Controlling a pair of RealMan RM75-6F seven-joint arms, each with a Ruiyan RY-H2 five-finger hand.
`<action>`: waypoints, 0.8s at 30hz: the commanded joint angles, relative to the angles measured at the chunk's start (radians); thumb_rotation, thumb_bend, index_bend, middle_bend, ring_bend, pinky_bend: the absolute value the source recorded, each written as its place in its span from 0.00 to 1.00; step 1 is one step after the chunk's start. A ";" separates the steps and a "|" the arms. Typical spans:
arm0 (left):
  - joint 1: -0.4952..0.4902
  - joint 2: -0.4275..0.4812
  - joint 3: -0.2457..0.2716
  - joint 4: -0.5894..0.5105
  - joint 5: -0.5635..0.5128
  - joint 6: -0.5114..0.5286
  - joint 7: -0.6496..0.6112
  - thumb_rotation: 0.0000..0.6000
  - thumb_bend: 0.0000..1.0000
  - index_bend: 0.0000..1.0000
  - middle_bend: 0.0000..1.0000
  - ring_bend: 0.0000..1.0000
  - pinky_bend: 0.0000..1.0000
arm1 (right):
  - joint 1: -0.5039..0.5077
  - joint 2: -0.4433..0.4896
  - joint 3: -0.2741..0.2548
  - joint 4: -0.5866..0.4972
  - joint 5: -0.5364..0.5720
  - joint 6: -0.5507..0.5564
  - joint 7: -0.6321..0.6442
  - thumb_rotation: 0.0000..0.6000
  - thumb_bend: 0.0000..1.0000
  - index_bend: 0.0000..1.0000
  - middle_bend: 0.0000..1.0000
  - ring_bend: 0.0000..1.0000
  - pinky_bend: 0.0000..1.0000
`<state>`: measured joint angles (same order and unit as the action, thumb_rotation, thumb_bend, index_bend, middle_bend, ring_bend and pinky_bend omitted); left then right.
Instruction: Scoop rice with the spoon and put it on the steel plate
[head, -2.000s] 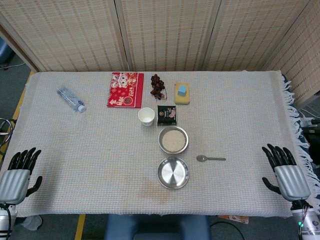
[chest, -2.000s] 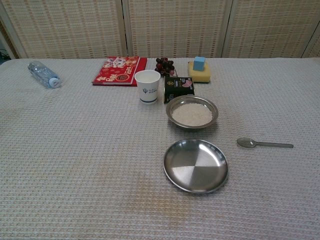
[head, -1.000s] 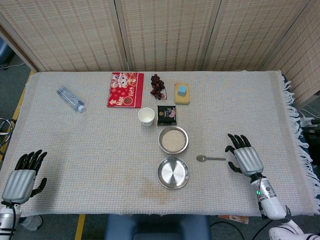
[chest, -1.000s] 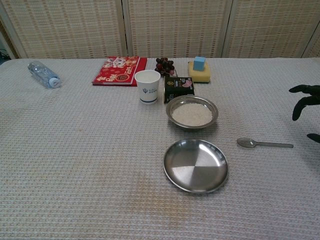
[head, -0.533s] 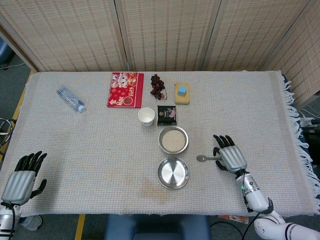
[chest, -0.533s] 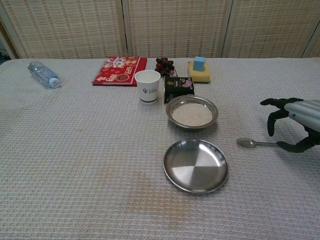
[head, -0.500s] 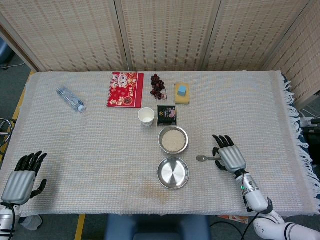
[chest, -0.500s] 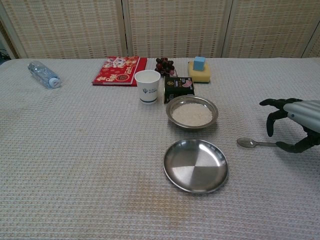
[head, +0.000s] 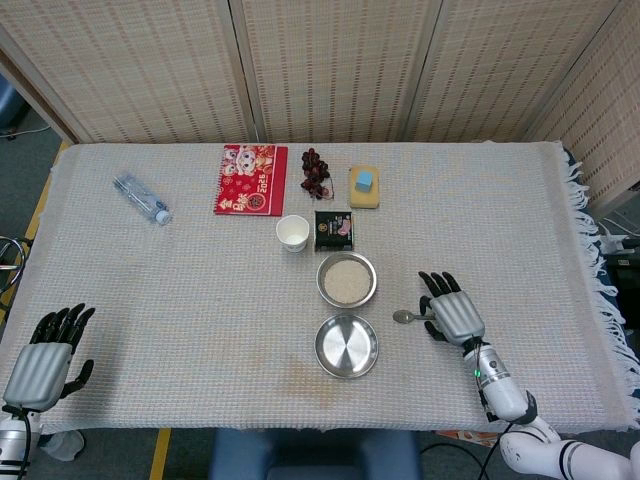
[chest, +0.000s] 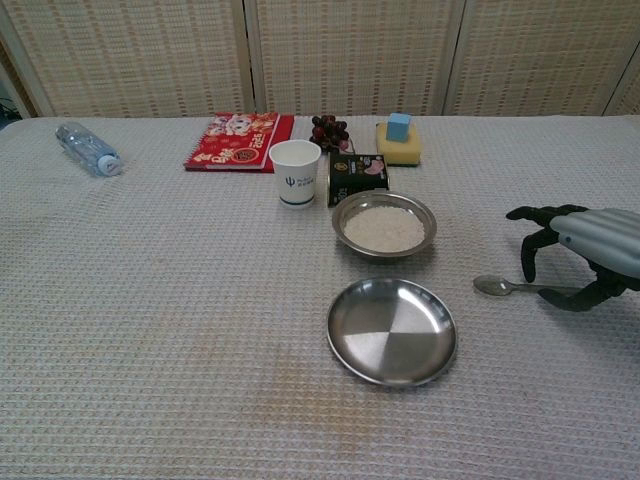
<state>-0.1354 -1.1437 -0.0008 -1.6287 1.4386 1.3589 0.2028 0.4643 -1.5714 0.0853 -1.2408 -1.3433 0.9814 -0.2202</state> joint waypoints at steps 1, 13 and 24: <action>0.000 0.001 0.000 -0.001 -0.003 -0.002 0.000 1.00 0.41 0.00 0.00 0.00 0.08 | 0.002 -0.004 0.000 0.004 0.004 0.000 0.000 1.00 0.33 0.49 0.00 0.00 0.00; -0.002 0.004 0.000 -0.007 -0.015 -0.010 0.005 1.00 0.42 0.00 0.00 0.00 0.08 | 0.013 -0.025 -0.002 0.024 0.020 -0.007 -0.002 1.00 0.33 0.49 0.00 0.00 0.00; -0.004 -0.003 -0.010 -0.009 -0.055 -0.023 0.031 1.00 0.42 0.00 0.00 0.00 0.08 | 0.009 -0.061 -0.005 0.052 0.019 0.025 -0.017 1.00 0.34 0.52 0.00 0.00 0.00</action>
<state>-0.1394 -1.1459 -0.0112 -1.6377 1.3842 1.3364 0.2331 0.4735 -1.6309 0.0795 -1.1905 -1.3260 1.0050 -0.2352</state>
